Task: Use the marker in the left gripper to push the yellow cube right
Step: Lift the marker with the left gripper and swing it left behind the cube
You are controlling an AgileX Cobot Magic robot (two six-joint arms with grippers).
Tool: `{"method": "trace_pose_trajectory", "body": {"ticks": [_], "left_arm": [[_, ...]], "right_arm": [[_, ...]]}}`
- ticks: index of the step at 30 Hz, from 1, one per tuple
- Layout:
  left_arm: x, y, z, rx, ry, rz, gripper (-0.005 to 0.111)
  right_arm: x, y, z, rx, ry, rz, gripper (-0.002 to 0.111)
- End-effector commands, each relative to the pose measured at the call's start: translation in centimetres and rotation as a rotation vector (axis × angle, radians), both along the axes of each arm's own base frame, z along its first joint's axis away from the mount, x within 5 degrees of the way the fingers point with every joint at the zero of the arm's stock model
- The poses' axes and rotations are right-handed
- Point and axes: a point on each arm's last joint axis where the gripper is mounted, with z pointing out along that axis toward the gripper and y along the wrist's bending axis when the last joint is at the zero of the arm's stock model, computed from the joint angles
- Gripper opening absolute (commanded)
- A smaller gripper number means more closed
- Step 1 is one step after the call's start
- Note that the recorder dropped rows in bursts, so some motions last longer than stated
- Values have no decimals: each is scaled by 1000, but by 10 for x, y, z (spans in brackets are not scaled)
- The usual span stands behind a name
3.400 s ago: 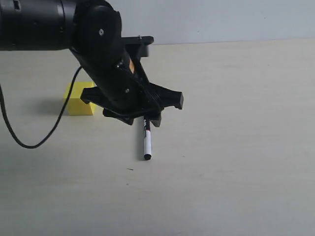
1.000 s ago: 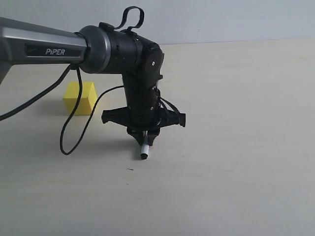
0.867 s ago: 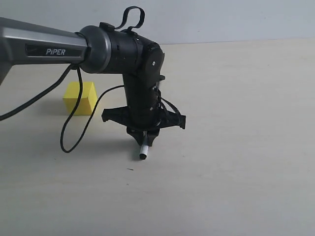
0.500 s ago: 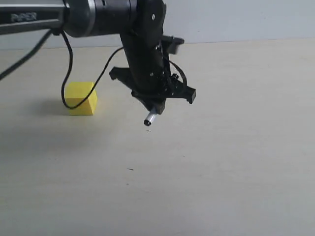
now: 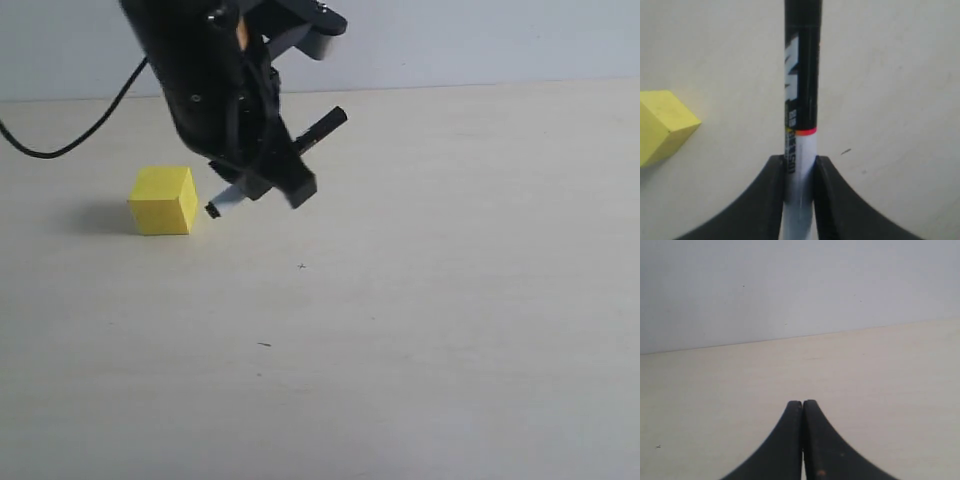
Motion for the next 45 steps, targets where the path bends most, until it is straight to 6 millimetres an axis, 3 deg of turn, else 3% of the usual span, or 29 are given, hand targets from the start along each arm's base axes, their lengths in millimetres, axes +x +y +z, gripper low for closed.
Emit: {"method": "trace_pose_trajectory", "body": {"ticks": [1, 7, 13, 17, 21, 25, 31, 38, 45], "left_arm": [[-17, 34, 14, 6, -68, -97, 0], [-4, 90, 23, 210, -105, -82, 0], [19, 119, 17, 147, -120, -99, 0], [22, 132, 2, 134, -93, -297, 0], [26, 158, -13, 328, -76, -438, 0], [41, 186, -20, 374, -71, -327, 0], [54, 228, -34, 352, -20, -433, 0], [76, 258, -59, 293, -75, -461, 0], [115, 271, -108, 359, -196, -486, 0]], "right_arm": [[0, 0, -1, -8, -6, -5, 0], [0, 0, -1, -8, -6, -5, 0], [0, 0, -1, -8, -6, -5, 0], [0, 0, -1, -8, -6, -5, 0], [0, 0, -1, -8, -6, -5, 0], [0, 0, -1, -8, -6, -5, 0], [0, 0, -1, -8, -6, -5, 0], [0, 0, -1, -8, -6, -5, 0], [0, 0, -1, -8, -6, -5, 0]]}}
